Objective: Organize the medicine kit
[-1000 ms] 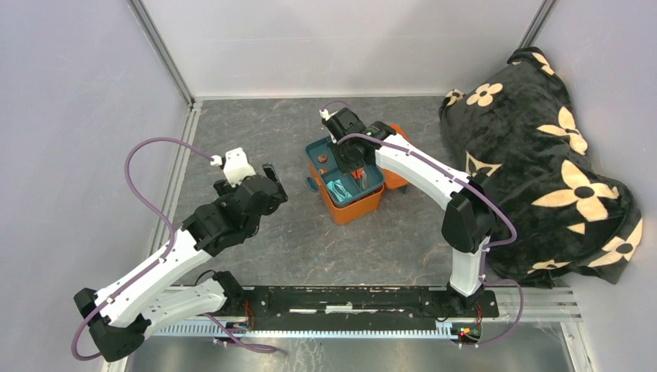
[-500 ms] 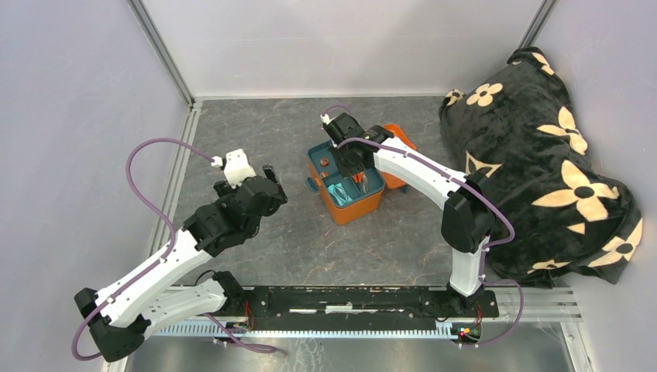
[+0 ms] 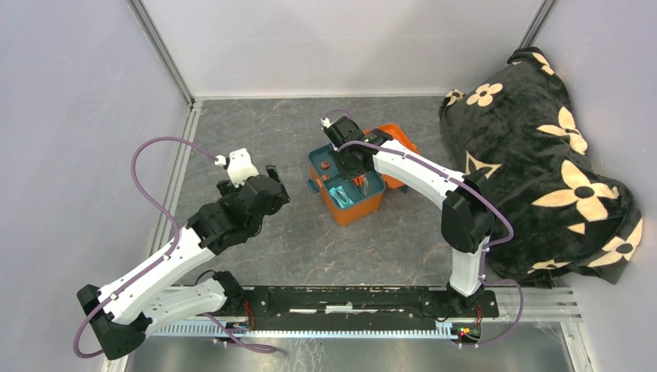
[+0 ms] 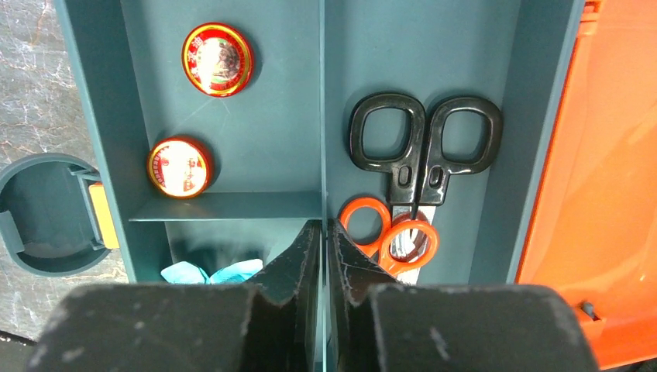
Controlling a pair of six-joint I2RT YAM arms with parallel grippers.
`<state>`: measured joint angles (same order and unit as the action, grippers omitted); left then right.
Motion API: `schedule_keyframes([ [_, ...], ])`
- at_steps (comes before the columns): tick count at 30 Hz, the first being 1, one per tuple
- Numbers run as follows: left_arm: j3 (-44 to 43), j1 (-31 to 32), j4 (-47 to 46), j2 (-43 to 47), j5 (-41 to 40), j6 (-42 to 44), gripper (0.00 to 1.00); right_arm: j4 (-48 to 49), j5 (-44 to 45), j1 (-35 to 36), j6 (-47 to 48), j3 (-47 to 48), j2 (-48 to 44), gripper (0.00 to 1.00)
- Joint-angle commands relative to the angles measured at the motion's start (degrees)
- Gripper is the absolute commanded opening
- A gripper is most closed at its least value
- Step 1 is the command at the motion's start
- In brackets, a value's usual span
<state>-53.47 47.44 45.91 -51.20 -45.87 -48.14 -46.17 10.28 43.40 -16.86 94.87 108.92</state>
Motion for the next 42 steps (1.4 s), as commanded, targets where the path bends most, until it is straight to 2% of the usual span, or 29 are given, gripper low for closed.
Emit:
schedule_keyframes([
  [1, 0.0, 0.1, -2.9, 0.8, -0.3, -1.0, 1.0, 0.5, -0.2, 0.1, 0.0, -0.3, 0.2, 0.17],
  [5, -0.3, 0.1, -2.6, 0.7, 0.2, -0.8, 1.0, 1.0, -1.5, 0.0, 0.3, -0.3, -0.3, 0.22],
  [13, -0.5, 0.1, -2.7, 1.2, 0.5, -0.7, 1.0, -0.2, -1.9, -0.5, 1.3, 3.8, -2.9, 0.26],
  [18, -1.0, 0.1, -3.0, 0.3, 1.3, -0.6, 1.0, 0.7, -5.2, -1.4, 3.1, 5.4, -5.9, 0.29],
  [22, -0.5, 0.1, -4.9, -0.2, 3.0, 0.0, 1.0, 5.3, -7.3, -4.1, 4.4, 1.3, -11.3, 0.31],
  [28, 1.2, -0.5, -10.5, -1.0, 7.4, 2.6, 1.0, 14.2, -7.3, -13.4, 4.1, -10.0, -21.1, 0.36],
  [33, 2.5, -6.2, -18.9, -3.4, 18.2, 6.1, 1.0, 17.3, 0.0, -20.5, 4.2, -16.3, -25.4, 0.48],
  [36, 4.3, -13.2, -24.3, -5.8, 31.3, 6.9, 1.0, 19.0, 2.1, -25.5, 4.4, -18.7, -24.9, 0.49],
  [42, 5.0, -16.4, -29.8, -9.6, 40.3, 9.2, 1.0, 21.3, -0.1, -34.0, 4.6, -20.2, -19.0, 0.49],
])
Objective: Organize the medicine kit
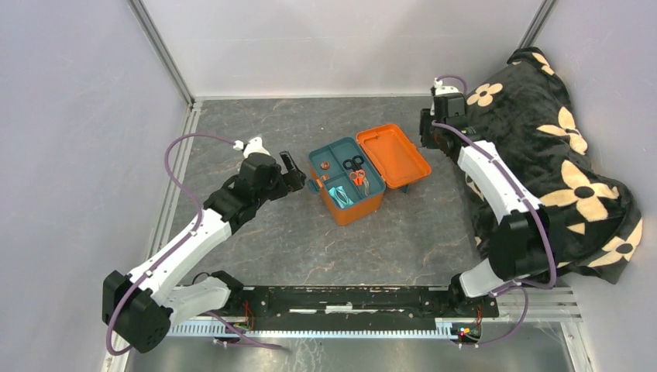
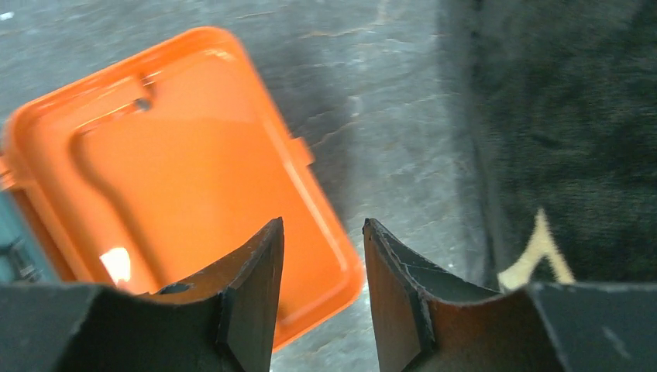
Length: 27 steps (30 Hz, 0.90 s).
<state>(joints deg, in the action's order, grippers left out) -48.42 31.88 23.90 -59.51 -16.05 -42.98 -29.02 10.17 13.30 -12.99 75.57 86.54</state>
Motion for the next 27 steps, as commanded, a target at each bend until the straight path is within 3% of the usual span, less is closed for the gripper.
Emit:
schedule_keyframes([
  [1, 0.0, -1.1, -8.6, -1.5, 11.5, 4.4, 1.0, 4.3, -0.3, -5.0, 1.1, -1.1, 4.5, 0.49],
  [6, 0.7, -1.9, -9.7, -2.5, 12.8, 5.4, 1.0, 7.9, -1.1, -8.3, 3.0, -4.1, 7.3, 0.48],
  [13, 0.9, -2.1, -8.6, -2.2, 8.9, 5.4, 1.0, 6.8, -0.6, -10.6, 5.1, -2.4, 9.9, 0.48],
  [21, 0.5, -2.1, 5.2, 9.7, -7.5, 1.5, 1.0, 8.7, -2.9, -10.7, 3.7, -4.3, 6.7, 0.48],
  [27, 0.1, -2.1, 17.2, 13.5, -14.7, -4.2, 1.0, 10.1, -4.0, -10.7, 4.5, -5.8, 4.8, 0.48],
])
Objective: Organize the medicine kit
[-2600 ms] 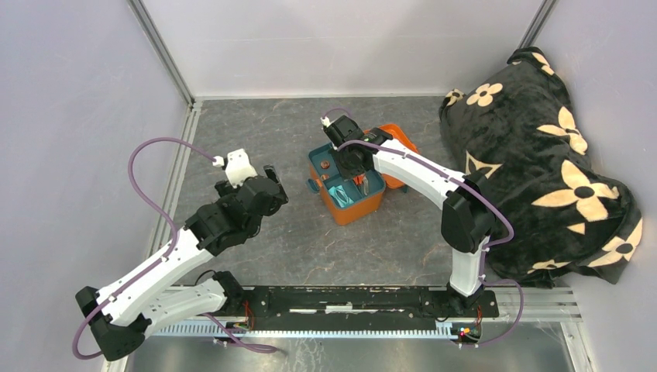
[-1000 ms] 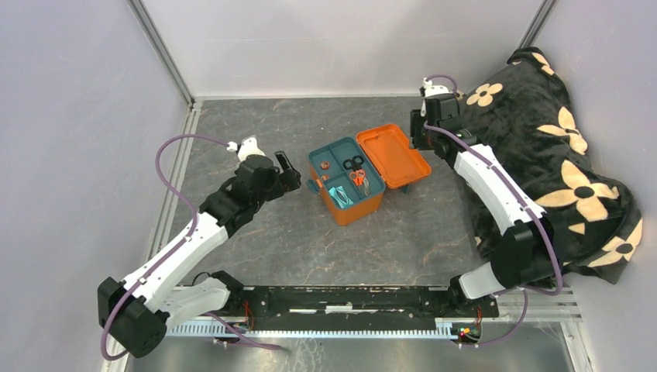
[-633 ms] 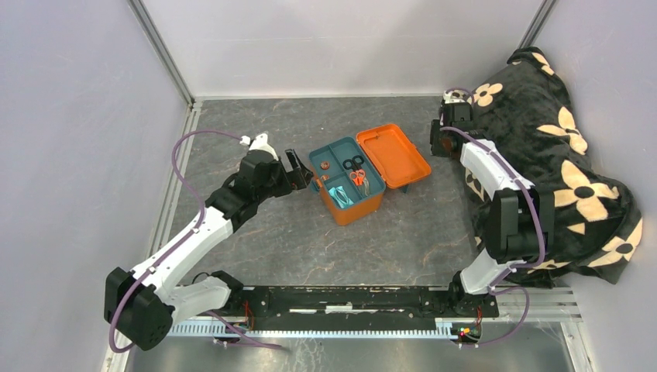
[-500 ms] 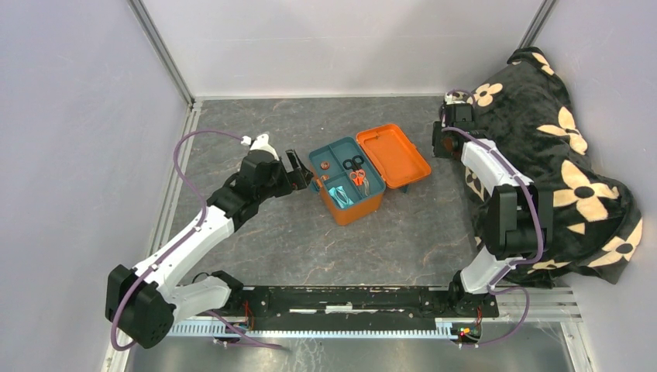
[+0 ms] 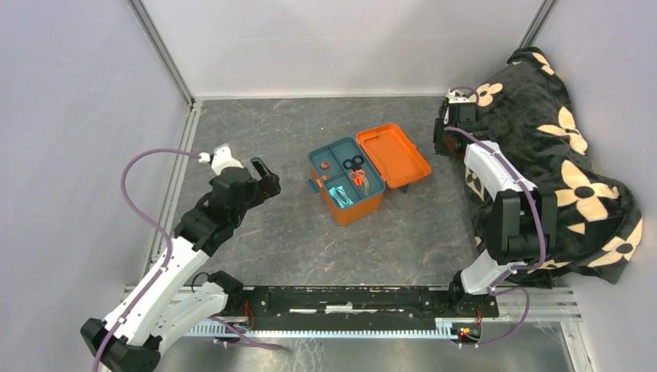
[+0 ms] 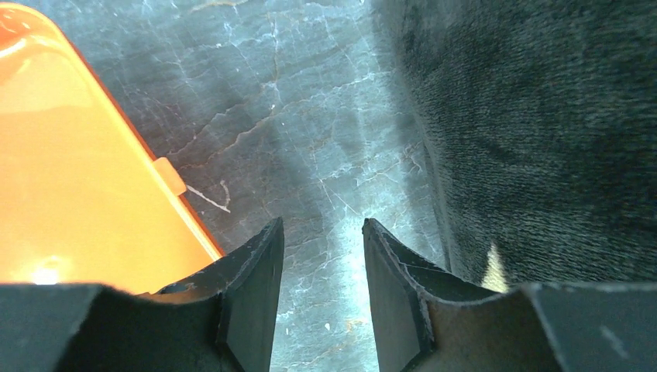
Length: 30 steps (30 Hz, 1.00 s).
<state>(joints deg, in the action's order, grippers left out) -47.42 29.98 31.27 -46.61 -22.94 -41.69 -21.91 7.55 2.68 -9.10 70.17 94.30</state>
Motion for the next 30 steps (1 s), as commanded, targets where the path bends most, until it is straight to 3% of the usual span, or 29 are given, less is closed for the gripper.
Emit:
schedule_keyframes([
  [1, -1.0, -0.2, 11.4, 0.7, -9.1, -6.7, 1.0, 3.2, -2.0, -0.1, 0.7, -0.7, -3.1, 0.48],
  [6, -1.1, -0.2, 15.7, 0.1, -13.8, -10.7, 1.0, 3.5, -4.8, -0.1, 1.0, -0.8, -3.2, 0.48],
  [12, -0.8, -1.3, 18.6, -7.0, -15.4, -13.7, 1.0, 3.7, -7.5, 0.1, -0.1, -1.6, -5.4, 0.48],
  [18, 2.9, -12.8, 11.4, -11.3, -6.4, -10.3, 1.0, 3.5, -9.8, 1.3, -0.5, -2.4, -9.5, 0.47],
  [30, 3.0, -23.8, 5.9, -22.6, -9.8, -8.2, 1.0, 3.2, -12.4, 13.8, -1.4, -3.4, -16.9, 0.47],
])
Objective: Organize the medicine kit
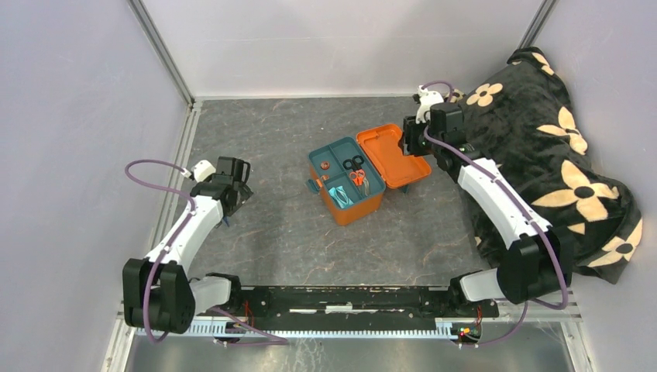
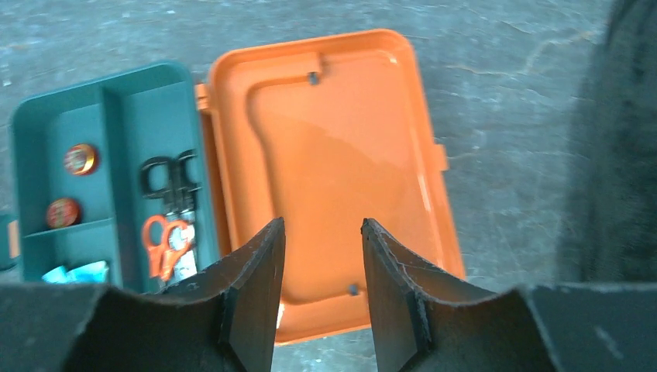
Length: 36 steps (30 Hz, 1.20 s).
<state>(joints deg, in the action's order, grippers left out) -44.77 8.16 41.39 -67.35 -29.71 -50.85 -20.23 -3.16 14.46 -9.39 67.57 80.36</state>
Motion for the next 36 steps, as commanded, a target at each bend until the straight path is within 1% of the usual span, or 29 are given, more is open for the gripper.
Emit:
schedule_keyframes([
  [1, 0.6, -2.6, -5.0, -2.8, -3.7, 0.4, 1.0, 1.7, -2.0, 2.7, -1.1, -0.9, -3.1, 0.47],
  [6, 2.6, -5.1, -10.1, -7.2, -4.6, 0.2, 0.99, 1.2, -4.1, 3.5, -0.5, -0.8, -2.9, 0.47],
  [10, 5.0, -6.7, -15.8, -9.2, -1.1, -0.1, 0.92, 1.8, -5.3, 3.9, -0.4, -1.5, -3.4, 0.47],
  [14, 5.5, -7.2, -16.8, -11.0, 0.3, -0.3, 0.88, 1.9, -5.7, 4.1, -0.1, -1.6, -4.0, 0.47],
  [17, 6.2, -7.2, -16.9, -12.7, 0.4, -0.6, 0.82, 1.9, -5.7, 4.2, 0.2, -1.4, -4.1, 0.47],
  [25, 6.5, -7.7, -18.0, -14.3, -0.7, -0.4, 0.59, 1.9, -6.6, 4.2, 0.4, -1.3, -4.0, 0.48],
  [36, 7.2, -8.0, -19.0, -14.8, 1.1, -0.4, 0.22, 1.9, -6.6, 4.2, 0.6, -1.2, -4.4, 0.48],
])
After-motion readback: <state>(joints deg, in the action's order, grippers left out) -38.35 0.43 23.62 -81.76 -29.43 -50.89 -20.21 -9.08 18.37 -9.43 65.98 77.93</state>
